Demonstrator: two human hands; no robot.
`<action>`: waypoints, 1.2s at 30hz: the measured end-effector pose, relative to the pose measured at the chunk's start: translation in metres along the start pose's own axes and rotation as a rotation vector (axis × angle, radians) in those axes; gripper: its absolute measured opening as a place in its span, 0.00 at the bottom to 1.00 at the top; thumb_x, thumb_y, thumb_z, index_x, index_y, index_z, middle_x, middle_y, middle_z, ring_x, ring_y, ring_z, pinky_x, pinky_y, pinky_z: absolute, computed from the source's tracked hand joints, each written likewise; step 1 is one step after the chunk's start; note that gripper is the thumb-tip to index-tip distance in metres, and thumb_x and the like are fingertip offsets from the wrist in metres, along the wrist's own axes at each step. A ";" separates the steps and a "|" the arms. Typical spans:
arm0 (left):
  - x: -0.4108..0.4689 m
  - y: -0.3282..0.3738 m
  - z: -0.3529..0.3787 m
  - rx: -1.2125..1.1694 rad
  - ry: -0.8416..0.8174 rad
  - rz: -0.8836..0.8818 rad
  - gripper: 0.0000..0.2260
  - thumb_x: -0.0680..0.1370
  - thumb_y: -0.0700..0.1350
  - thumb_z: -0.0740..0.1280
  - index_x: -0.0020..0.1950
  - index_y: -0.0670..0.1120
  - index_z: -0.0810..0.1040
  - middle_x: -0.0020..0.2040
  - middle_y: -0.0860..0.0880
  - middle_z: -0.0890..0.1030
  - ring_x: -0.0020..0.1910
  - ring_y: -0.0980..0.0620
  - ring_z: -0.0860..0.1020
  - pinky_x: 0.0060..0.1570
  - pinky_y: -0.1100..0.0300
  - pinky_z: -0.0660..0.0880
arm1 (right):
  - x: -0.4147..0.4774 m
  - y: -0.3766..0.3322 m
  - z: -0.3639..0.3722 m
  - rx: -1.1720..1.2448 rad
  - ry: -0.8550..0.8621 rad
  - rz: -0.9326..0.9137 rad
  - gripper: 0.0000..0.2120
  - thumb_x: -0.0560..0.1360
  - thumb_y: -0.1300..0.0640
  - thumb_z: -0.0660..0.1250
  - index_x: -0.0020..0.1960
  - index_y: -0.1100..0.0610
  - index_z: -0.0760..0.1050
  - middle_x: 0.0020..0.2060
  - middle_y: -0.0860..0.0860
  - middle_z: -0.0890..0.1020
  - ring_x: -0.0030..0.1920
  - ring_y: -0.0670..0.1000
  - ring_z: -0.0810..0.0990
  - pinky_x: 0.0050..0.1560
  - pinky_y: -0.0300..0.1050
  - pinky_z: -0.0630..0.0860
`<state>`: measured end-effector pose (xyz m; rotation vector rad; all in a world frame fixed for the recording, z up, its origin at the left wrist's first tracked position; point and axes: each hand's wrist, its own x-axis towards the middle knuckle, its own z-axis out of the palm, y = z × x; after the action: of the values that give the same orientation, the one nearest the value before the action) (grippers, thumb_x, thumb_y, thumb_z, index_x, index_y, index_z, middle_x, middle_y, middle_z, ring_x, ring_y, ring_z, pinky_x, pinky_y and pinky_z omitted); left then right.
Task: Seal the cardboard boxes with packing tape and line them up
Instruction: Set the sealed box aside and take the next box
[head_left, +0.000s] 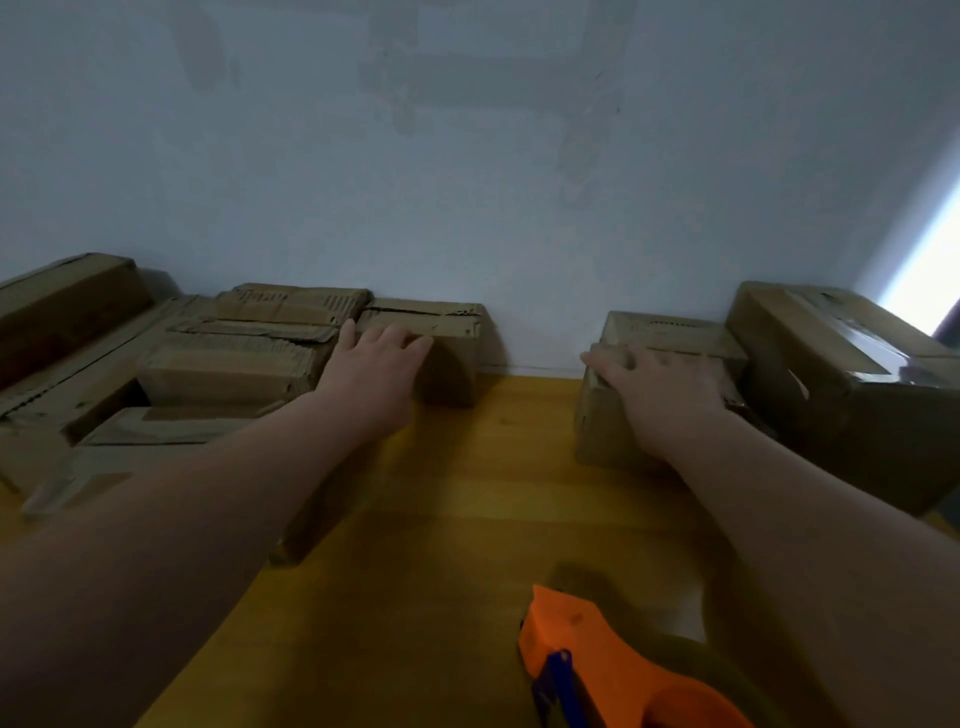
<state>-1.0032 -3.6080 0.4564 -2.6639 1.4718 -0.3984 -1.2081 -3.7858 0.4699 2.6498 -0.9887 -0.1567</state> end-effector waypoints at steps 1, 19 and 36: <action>0.007 0.001 0.003 0.002 0.005 -0.002 0.32 0.77 0.47 0.64 0.77 0.51 0.54 0.74 0.47 0.61 0.74 0.45 0.59 0.73 0.40 0.46 | 0.002 -0.003 0.002 0.028 -0.008 0.009 0.42 0.75 0.63 0.65 0.76 0.40 0.43 0.74 0.60 0.57 0.69 0.64 0.64 0.62 0.61 0.70; 0.044 0.006 0.008 -0.041 -0.075 -0.057 0.27 0.77 0.47 0.63 0.75 0.50 0.59 0.69 0.45 0.66 0.69 0.42 0.65 0.70 0.39 0.58 | 0.002 -0.010 0.006 0.217 -0.013 0.065 0.46 0.73 0.61 0.68 0.76 0.40 0.41 0.77 0.58 0.51 0.74 0.66 0.53 0.68 0.68 0.64; 0.063 -0.019 -0.004 -0.136 -0.097 -0.076 0.32 0.74 0.44 0.70 0.73 0.46 0.58 0.69 0.43 0.62 0.68 0.40 0.64 0.63 0.48 0.69 | 0.026 -0.087 -0.033 0.604 0.064 -0.115 0.25 0.74 0.57 0.64 0.70 0.53 0.64 0.59 0.55 0.74 0.59 0.57 0.72 0.51 0.49 0.73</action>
<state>-0.9563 -3.6502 0.4756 -2.8065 1.4219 -0.1765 -1.1278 -3.7325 0.4732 3.2291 -0.9800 0.2408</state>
